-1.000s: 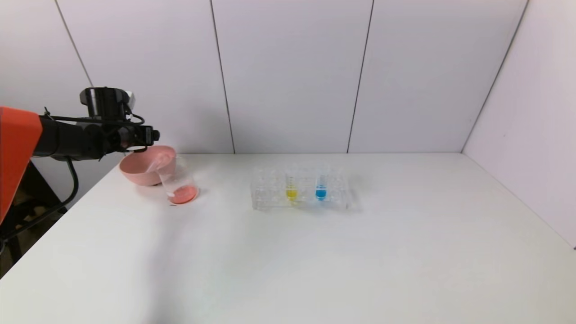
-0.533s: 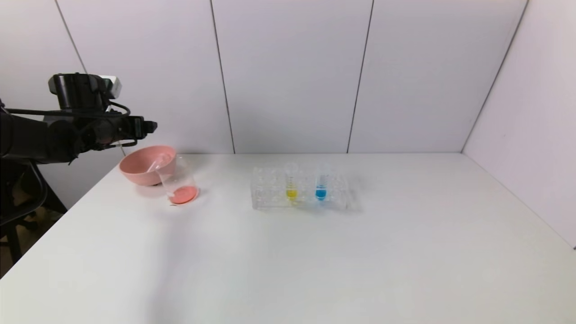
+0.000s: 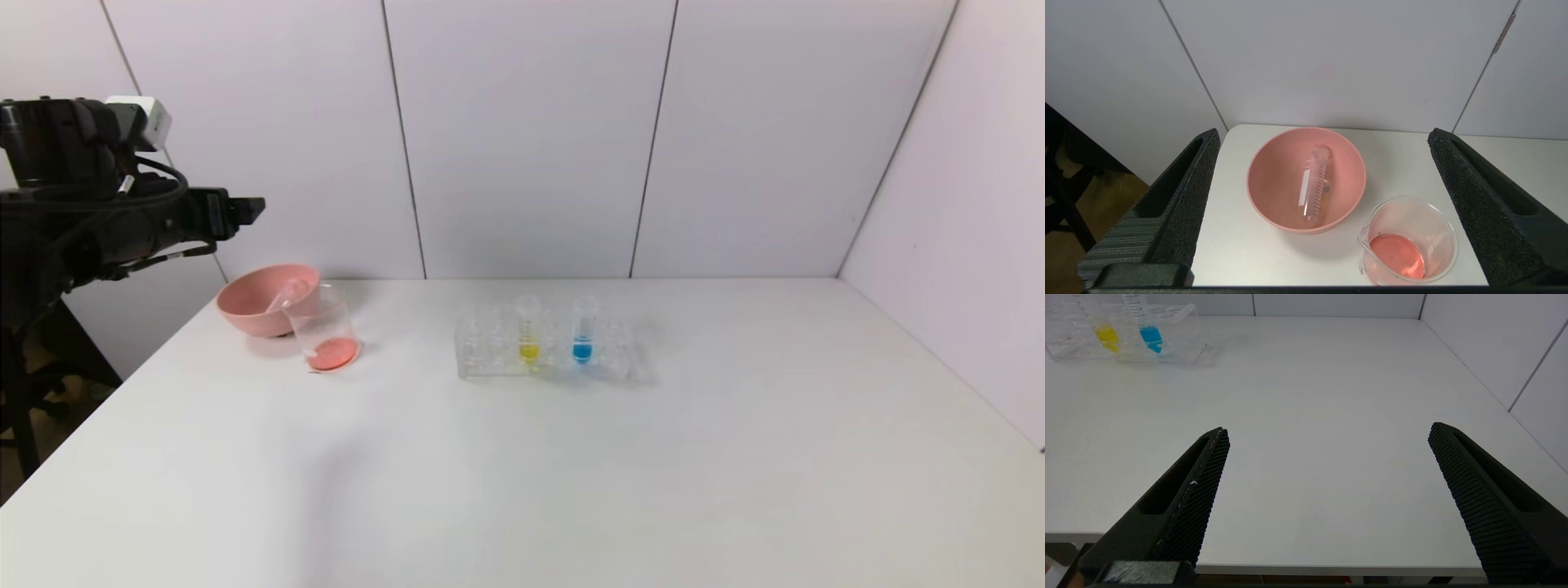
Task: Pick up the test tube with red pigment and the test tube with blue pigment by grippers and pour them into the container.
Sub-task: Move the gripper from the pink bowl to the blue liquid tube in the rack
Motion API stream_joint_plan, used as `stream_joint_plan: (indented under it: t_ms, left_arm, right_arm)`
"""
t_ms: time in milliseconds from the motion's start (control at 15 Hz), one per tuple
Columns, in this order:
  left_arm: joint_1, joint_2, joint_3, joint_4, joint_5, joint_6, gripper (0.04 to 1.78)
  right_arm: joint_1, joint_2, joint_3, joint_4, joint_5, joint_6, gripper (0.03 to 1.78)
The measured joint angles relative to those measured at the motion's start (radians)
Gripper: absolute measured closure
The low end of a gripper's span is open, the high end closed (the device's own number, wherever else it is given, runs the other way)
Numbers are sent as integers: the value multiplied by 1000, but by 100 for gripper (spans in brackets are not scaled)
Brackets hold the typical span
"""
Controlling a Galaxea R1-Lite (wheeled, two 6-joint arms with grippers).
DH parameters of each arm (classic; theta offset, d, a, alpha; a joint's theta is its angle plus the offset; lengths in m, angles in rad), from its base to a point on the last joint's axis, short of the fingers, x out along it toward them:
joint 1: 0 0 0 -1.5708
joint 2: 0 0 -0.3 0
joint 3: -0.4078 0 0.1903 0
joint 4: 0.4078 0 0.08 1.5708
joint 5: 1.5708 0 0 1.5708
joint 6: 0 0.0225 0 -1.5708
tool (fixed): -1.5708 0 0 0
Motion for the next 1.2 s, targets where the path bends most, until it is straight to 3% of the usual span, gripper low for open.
stream_joint_plan:
  t_ms: [600,1200]
  left_arm:
    - [-100,-199,209,-60,-107,-7,5]
    - [-201,-260,254,-59,-393,-61,5]
  right_arm:
    - [0,0,0,0,0,0,4]
    - [0,0,0,0,0,0,4]
